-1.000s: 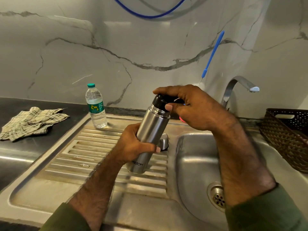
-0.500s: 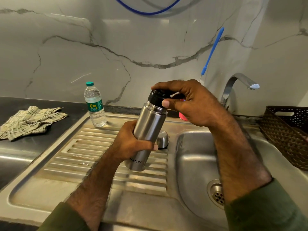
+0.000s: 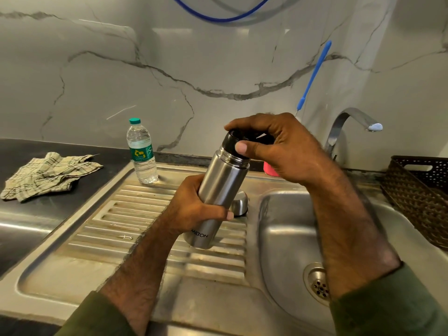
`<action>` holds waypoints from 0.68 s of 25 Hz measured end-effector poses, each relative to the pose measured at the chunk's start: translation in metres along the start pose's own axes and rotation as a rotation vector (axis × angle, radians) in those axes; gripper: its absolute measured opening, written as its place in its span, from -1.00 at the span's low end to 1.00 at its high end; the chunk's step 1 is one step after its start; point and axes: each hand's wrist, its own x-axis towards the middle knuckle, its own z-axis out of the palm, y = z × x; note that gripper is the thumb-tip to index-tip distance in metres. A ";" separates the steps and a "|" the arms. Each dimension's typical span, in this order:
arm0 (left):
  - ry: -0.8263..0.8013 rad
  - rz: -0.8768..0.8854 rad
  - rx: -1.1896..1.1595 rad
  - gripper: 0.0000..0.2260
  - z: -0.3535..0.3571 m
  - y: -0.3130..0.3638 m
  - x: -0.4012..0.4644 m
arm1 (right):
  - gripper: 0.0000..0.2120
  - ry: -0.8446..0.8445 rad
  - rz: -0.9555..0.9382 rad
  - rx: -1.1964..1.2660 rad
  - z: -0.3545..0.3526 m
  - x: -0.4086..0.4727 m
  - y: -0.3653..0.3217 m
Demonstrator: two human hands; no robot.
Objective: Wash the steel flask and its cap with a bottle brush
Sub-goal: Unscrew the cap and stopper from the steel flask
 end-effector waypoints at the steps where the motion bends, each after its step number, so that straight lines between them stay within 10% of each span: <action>1: -0.008 0.007 -0.010 -0.47 0.000 0.000 -0.001 | -0.66 -0.055 -0.047 0.087 -0.004 -0.003 -0.001; 9: 0.069 -0.043 -0.010 -0.32 0.002 -0.011 0.004 | -0.54 0.137 0.174 -0.216 0.016 0.006 0.005; 17: 0.063 -0.017 0.002 -0.42 -0.001 -0.008 0.003 | -0.55 0.004 0.113 0.064 0.011 0.003 -0.004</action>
